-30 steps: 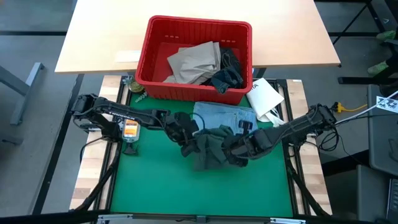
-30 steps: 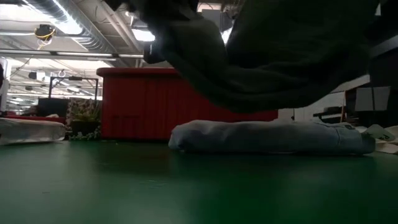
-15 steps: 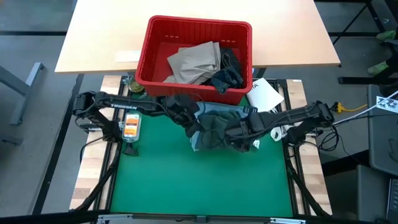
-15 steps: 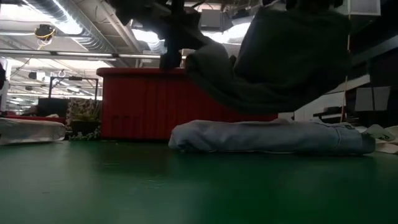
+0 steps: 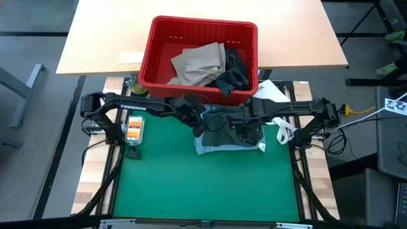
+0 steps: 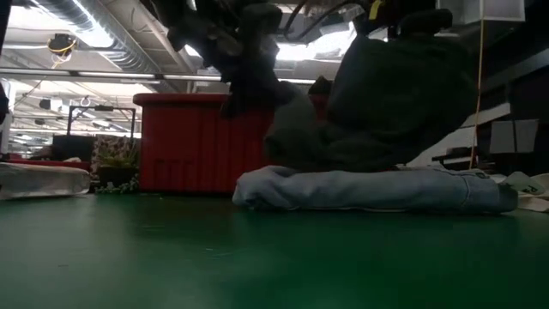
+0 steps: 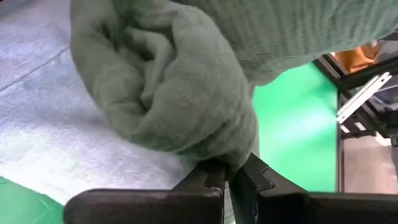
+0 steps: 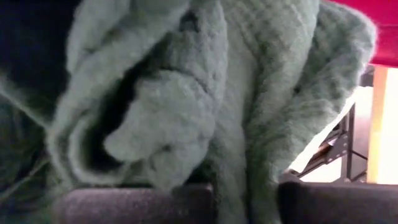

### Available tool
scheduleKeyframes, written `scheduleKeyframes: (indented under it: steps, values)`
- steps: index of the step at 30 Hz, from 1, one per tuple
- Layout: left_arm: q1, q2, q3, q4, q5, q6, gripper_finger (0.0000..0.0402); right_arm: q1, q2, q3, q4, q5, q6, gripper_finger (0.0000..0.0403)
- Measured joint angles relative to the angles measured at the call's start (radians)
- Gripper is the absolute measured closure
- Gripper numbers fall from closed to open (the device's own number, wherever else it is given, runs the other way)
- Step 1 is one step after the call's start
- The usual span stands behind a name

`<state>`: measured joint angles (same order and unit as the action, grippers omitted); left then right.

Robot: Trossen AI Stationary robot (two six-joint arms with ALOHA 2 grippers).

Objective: Fold Laundry from Bin
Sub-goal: Stack the folded green polo shirt on top of the folded blue pants

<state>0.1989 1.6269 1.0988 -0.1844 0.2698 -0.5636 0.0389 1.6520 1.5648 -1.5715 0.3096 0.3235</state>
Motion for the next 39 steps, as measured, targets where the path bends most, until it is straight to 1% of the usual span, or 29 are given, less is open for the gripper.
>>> scheduleKeyframes:
  steps: [6, 9, 12, 15, 18, 23, 27, 30, 34, 39]
  values:
    - [0.023, 0.010, 0.000, -0.076, -0.047, 0.026, 0.0401, -0.021, 0.000, -0.001, 0.000, -0.024, -0.022, 0.0390]
    - [0.043, 0.011, 0.000, -0.128, -0.052, 0.027, 0.0401, -0.029, 0.000, -0.001, 0.000, -0.028, -0.024, 0.0390]
    - [0.054, 0.011, 0.000, -0.145, -0.079, 0.049, 0.0394, -0.027, 0.000, -0.001, 0.000, -0.023, -0.046, 0.0386]
    - [0.054, 0.011, 0.000, -0.141, -0.131, 0.067, 0.0377, -0.027, 0.000, -0.001, 0.000, -0.018, -0.048, 0.0369]
    - [0.054, 0.011, 0.000, -0.140, -0.155, 0.096, 0.0361, -0.027, 0.000, -0.001, 0.000, -0.016, -0.048, 0.0348]
    - [0.054, 0.011, 0.000, -0.140, -0.159, 0.116, 0.0338, -0.027, 0.000, -0.001, 0.000, -0.015, -0.048, 0.0312]
    - [0.054, 0.011, 0.000, -0.144, -0.159, 0.181, 0.0317, -0.027, 0.000, -0.001, 0.000, -0.013, -0.049, 0.0282]
    - [0.054, 0.011, 0.000, -0.146, -0.159, 0.233, 0.0302, -0.026, 0.001, -0.001, 0.000, 0.015, -0.062, 0.0263]
    - [0.059, 0.011, 0.000, -0.164, -0.159, 0.289, 0.0293, -0.027, 0.001, -0.001, 0.000, 0.031, -0.075, 0.0254]
    - [0.078, 0.008, 0.000, -0.259, -0.187, 0.366, 0.0306, -0.027, 0.001, -0.001, 0.000, 0.032, -0.097, 0.0259]
